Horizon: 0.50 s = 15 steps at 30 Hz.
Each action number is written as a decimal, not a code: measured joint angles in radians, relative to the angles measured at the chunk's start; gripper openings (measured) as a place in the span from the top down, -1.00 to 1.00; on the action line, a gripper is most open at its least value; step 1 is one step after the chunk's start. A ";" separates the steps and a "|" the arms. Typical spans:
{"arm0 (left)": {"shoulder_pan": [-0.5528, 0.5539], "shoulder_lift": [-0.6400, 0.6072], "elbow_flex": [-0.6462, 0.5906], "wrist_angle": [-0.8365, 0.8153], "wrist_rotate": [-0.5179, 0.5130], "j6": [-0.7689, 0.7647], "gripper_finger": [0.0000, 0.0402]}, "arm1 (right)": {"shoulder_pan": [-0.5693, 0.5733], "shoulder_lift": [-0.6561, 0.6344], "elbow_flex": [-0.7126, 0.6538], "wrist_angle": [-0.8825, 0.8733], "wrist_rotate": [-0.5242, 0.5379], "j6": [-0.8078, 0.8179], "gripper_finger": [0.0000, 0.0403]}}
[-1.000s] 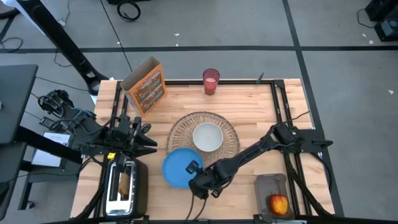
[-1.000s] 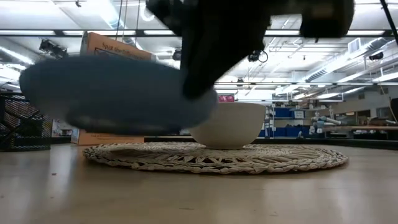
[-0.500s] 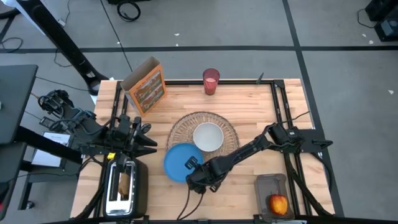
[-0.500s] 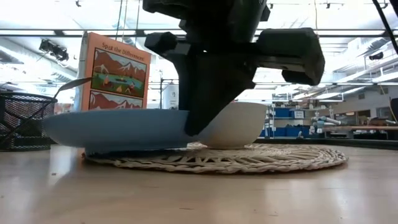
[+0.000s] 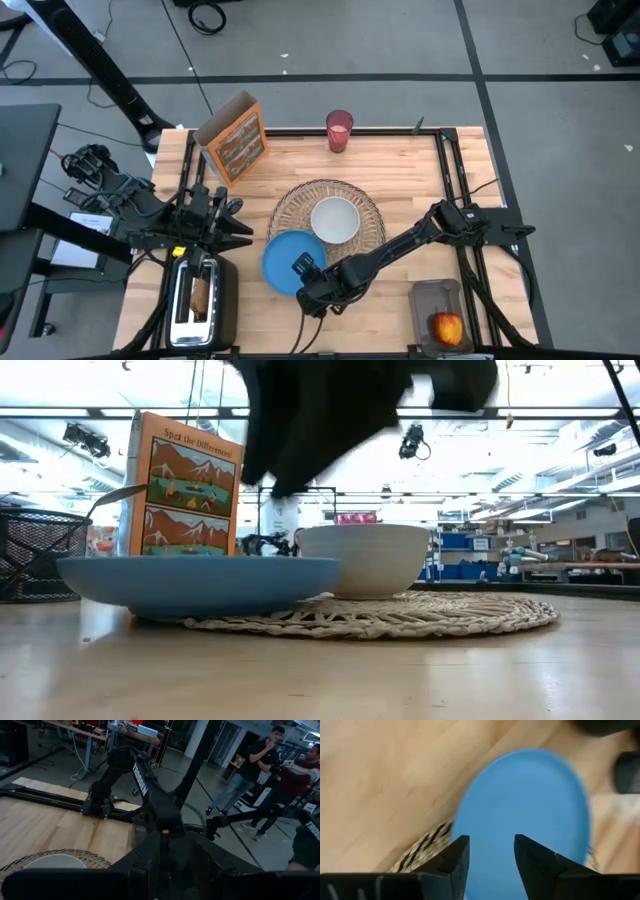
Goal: Arrange a breakfast setting
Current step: Pour the cereal into the white bowl
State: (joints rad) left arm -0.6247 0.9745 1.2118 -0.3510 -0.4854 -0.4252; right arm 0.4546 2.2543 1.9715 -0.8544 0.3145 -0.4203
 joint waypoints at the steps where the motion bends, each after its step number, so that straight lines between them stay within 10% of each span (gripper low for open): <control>1: 0.000 0.000 0.000 0.000 0.000 0.001 0.48 | 0.002 0.000 0.035 -0.030 0.005 0.018 0.18; 10: 0.055 -0.014 0.000 0.000 -0.085 0.028 0.48 | 0.031 -0.027 0.385 -0.246 0.135 0.255 0.15; 15: 0.212 -0.006 0.028 -0.088 -0.088 0.019 0.48 | 0.063 -0.179 0.341 -0.168 0.267 0.437 0.15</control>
State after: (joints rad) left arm -0.4127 0.9683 1.2394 -0.4391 -0.5735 -0.4061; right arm 0.5177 2.0752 2.3127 -1.0224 0.5814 0.0170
